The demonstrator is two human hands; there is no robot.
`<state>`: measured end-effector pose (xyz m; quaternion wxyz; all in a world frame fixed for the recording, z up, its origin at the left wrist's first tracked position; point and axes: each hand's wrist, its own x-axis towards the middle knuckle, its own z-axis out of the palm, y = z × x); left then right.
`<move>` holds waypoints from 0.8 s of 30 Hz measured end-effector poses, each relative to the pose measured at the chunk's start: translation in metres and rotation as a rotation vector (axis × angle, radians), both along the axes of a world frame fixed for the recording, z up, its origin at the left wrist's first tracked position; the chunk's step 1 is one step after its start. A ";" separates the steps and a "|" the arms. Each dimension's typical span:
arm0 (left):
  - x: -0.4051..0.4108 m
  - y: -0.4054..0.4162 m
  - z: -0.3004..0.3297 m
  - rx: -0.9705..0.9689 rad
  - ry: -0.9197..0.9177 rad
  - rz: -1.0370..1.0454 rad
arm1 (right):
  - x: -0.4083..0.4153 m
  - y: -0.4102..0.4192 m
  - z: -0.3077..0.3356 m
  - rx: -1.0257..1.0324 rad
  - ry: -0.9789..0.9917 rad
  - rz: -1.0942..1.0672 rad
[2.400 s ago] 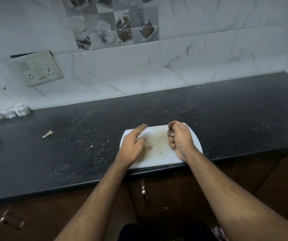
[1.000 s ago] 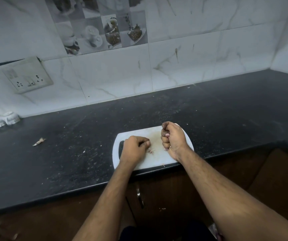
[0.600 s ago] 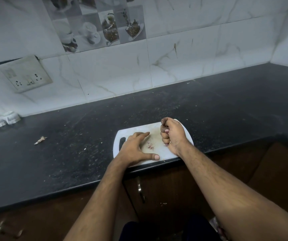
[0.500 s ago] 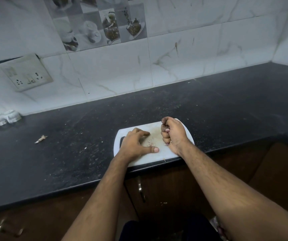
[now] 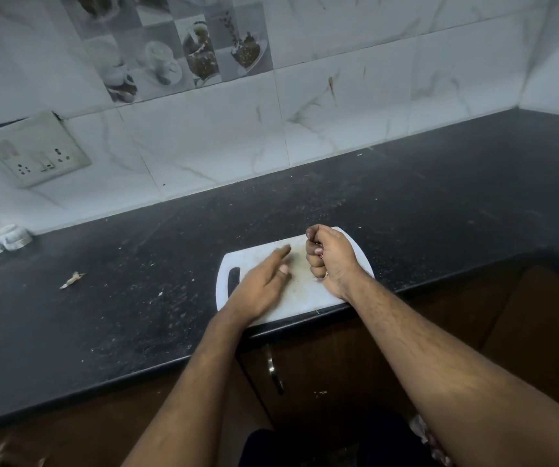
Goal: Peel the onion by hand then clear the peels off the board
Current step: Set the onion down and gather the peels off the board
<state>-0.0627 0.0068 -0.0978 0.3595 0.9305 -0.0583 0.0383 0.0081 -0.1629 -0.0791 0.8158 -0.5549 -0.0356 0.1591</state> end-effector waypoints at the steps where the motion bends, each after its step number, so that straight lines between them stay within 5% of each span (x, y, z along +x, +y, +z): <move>1: 0.000 -0.002 0.000 0.098 0.003 -0.087 | 0.000 0.000 0.000 0.005 0.001 0.000; 4: -0.002 -0.010 0.006 0.333 -0.038 -0.188 | -0.001 0.000 0.001 0.018 -0.005 -0.002; 9: -0.016 -0.012 0.011 0.392 -0.094 -0.117 | -0.002 -0.001 0.002 0.006 0.006 -0.010; 16: -0.026 -0.020 0.021 -0.009 -0.134 0.076 | -0.005 -0.002 0.006 0.005 0.018 -0.008; 24: -0.013 -0.016 0.011 0.174 0.029 0.135 | -0.005 -0.002 0.005 0.010 0.005 -0.009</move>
